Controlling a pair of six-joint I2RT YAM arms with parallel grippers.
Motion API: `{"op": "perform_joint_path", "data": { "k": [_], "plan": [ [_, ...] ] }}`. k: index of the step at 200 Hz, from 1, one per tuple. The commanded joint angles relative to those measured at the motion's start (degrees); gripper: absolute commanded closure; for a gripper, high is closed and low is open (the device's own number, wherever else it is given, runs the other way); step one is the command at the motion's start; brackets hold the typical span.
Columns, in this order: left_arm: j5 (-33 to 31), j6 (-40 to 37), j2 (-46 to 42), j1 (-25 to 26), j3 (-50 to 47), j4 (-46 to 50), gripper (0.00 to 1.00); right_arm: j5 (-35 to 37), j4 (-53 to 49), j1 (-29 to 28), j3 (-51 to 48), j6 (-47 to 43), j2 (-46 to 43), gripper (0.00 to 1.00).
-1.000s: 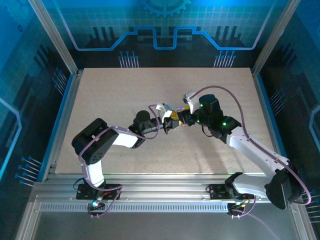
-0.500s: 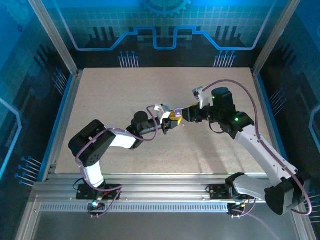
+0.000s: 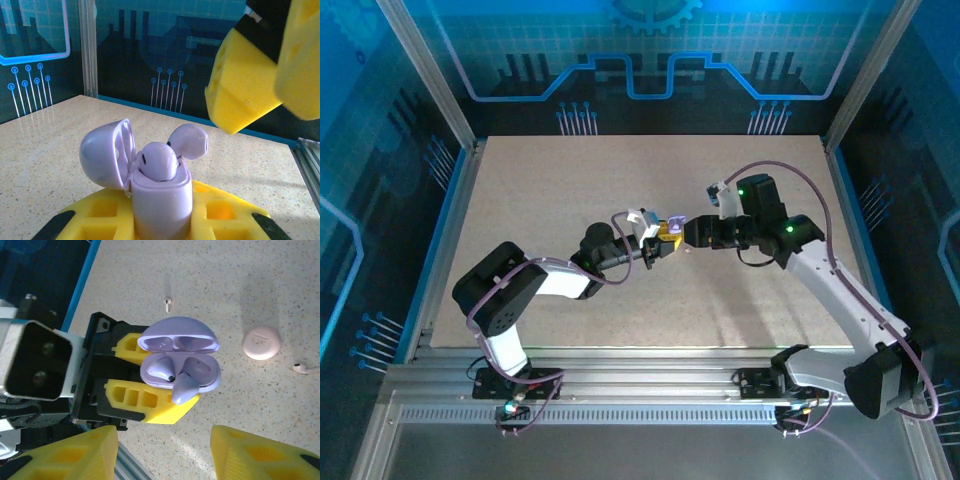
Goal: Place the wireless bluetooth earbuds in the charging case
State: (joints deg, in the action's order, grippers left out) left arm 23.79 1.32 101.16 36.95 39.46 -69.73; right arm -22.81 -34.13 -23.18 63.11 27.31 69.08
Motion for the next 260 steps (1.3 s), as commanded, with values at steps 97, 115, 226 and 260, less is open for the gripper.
{"op": "perform_joint_path", "data": {
  "k": [97, 115, 226, 260],
  "plan": [
    [-0.4, -0.4, -1.3, -0.1, -1.6, -3.0, 0.91, 0.9, 0.6, 2.2, 2.5, 3.0, 4.4, 0.49],
    [-0.4, -0.3, -1.2, -0.2, -1.8, -3.4, 0.91, 0.9, 0.5, 2.6, 2.4, 3.1, 4.7, 0.49],
    [-0.7, -0.5, -1.9, -0.1, -2.2, -3.1, 0.91, -1.4, 2.9, 1.9, 2.8, 2.1, 3.3, 0.48],
    [-0.6, -0.4, -1.9, -0.2, -2.1, -3.3, 0.91, 0.1, 1.5, 1.0, 3.6, 1.4, 5.0, 0.47]
  ]
}}
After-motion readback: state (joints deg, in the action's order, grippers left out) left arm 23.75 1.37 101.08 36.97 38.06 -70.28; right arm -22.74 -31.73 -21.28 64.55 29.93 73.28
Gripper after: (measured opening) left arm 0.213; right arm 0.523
